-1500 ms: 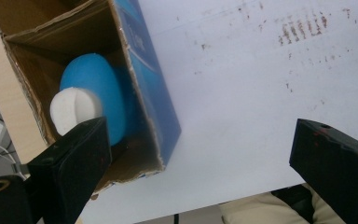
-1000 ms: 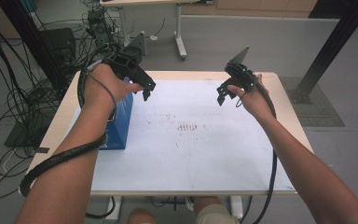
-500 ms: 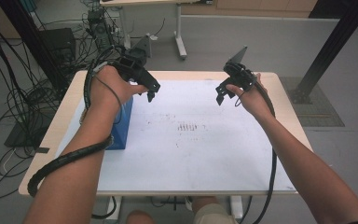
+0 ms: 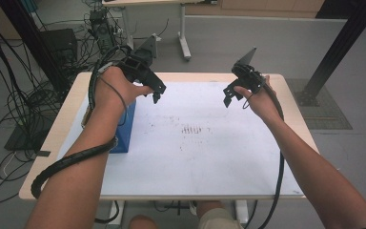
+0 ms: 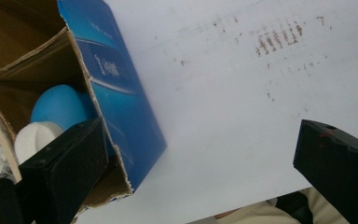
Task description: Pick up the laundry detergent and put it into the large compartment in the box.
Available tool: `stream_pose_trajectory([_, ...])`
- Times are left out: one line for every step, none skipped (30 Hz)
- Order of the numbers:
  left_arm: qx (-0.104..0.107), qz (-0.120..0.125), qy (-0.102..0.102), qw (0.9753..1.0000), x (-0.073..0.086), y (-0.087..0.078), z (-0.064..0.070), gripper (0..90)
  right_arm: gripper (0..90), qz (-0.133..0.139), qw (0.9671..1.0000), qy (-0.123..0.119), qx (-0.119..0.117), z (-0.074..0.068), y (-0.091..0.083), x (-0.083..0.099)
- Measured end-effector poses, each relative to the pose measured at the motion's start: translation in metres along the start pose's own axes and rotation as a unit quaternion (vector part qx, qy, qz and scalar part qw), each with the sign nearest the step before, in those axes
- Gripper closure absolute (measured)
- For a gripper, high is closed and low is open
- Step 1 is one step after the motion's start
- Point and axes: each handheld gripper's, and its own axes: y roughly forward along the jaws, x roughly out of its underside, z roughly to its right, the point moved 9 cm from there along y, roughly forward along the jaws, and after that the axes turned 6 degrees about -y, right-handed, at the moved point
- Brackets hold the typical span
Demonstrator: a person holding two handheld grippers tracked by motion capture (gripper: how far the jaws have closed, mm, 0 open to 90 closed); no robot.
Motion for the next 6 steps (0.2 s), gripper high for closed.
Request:
stream_pose_trajectory([0.0,0.001,0.002,1.0,0.0,0.0001,0.0003,3.3,6.9,0.0,1.0,0.0,0.001,-0.0003,0.0,-0.0001])
stream_pose_trajectory([0.0,0.001,0.002,1.0,-0.0001,0.0,0.0004,3.3,6.9,0.0,1.0,0.001,0.003,-0.0008,-0.0002,0.0])
stream_pose_trajectory([0.001,0.002,0.002,1.0,-0.0001,-0.0001,0.0004,3.3,6.9,0.002,1.0,0.0,0.003,-0.0012,-0.0005,0.0005])
stream_pose_trajectory([0.001,0.002,0.002,1.0,-0.0003,-0.0002,0.0004,3.3,6.9,0.003,1.0,-0.001,0.003,-0.0016,-0.0007,0.0005])
stream_pose_trajectory([0.0,0.003,0.003,1.0,-0.0003,-0.0004,0.0004,3.4,6.9,0.002,1.0,-0.001,0.002,-0.0017,-0.0008,0.0003])
stream_pose_trajectory([0.002,0.004,0.002,1.0,-0.0003,-0.0004,0.0002,3.3,6.9,0.002,1.0,-0.001,0.003,-0.002,-0.0008,0.0002])
